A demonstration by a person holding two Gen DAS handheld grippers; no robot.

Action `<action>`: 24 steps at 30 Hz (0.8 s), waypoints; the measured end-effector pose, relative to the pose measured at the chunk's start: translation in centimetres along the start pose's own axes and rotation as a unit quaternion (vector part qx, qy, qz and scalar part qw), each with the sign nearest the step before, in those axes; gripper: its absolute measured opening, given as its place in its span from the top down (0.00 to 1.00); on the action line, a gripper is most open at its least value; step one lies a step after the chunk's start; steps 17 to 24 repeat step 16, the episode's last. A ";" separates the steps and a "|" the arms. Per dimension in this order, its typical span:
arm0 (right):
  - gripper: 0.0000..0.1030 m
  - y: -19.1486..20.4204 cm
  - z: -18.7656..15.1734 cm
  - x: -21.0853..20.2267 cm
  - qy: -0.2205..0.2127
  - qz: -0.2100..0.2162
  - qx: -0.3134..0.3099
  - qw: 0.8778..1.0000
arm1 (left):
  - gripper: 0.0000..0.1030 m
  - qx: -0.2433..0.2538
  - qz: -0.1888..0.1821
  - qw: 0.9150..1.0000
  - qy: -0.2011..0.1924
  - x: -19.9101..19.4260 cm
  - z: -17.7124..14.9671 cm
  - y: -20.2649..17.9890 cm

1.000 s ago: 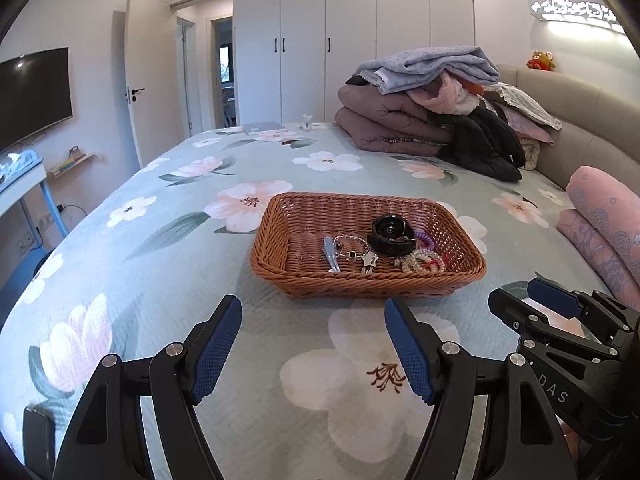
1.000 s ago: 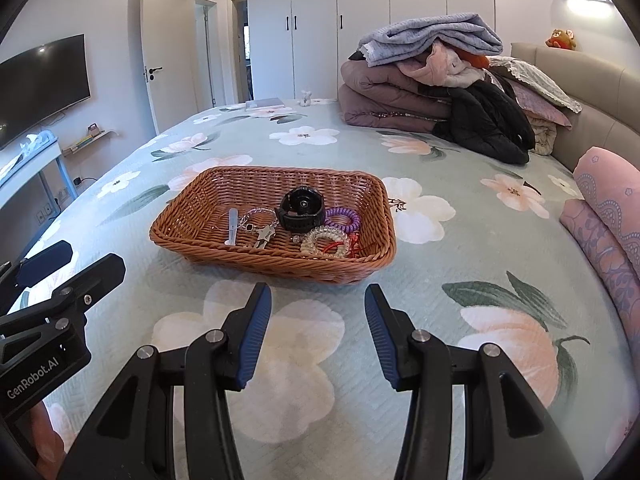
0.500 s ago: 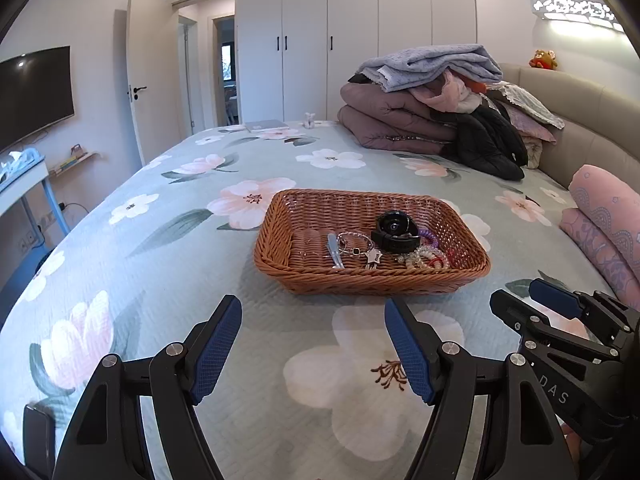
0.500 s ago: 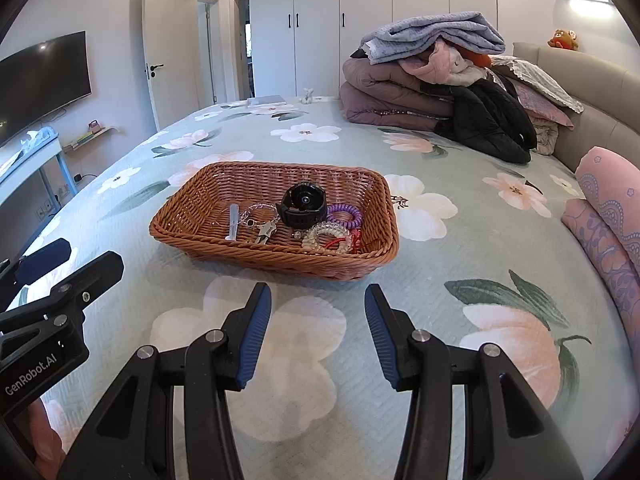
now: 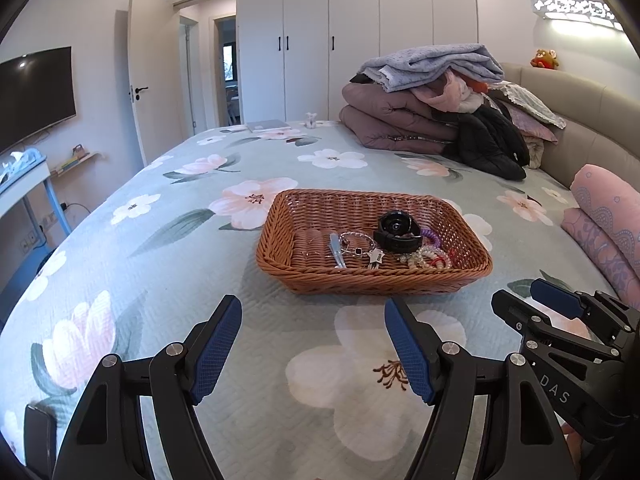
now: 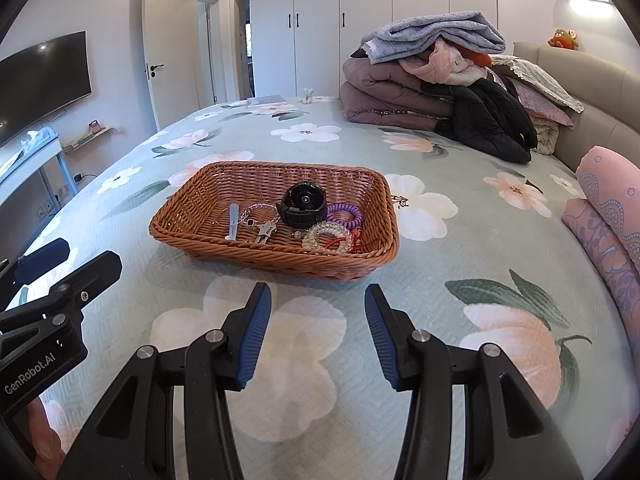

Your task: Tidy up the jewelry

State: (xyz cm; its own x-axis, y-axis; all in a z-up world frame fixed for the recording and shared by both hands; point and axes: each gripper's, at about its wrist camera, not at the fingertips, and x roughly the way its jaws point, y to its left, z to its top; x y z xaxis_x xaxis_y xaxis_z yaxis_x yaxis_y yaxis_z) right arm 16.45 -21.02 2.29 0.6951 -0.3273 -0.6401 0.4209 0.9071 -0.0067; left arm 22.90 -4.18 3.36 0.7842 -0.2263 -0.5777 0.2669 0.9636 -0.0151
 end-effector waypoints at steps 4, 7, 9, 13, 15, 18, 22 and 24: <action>0.50 0.0 0.0 0.0 0.000 0.000 0.000 1.000 | 0.27 -0.003 -0.003 1.000 0.002 0.0 0.0 0.2; 0.50 0.0 0.0 0.1 0.001 0.001 0.000 1.000 | 0.27 -0.006 -0.001 1.000 0.003 0.1 0.0 0.4; 0.50 0.0 0.0 0.1 0.000 0.001 0.000 1.000 | 0.27 -0.007 0.000 1.000 0.002 0.1 0.0 0.3; 0.50 0.0 0.0 0.1 0.000 0.000 0.000 1.000 | 0.27 -0.003 0.004 1.000 0.001 0.0 0.0 0.1; 0.50 0.1 0.0 0.2 0.000 0.000 -0.001 1.000 | 0.27 -0.002 0.005 1.000 0.001 0.0 0.0 0.0; 0.50 0.0 0.0 0.2 0.000 0.001 0.000 1.000 | 0.27 -0.003 0.006 1.000 0.000 0.0 0.0 0.0; 0.50 0.0 0.0 0.2 0.000 0.001 0.000 1.000 | 0.27 -0.003 0.006 1.000 0.000 0.0 0.0 0.0; 0.50 0.0 0.0 0.2 0.000 0.001 0.000 1.000 | 0.27 -0.003 0.006 1.000 0.000 0.0 0.0 0.0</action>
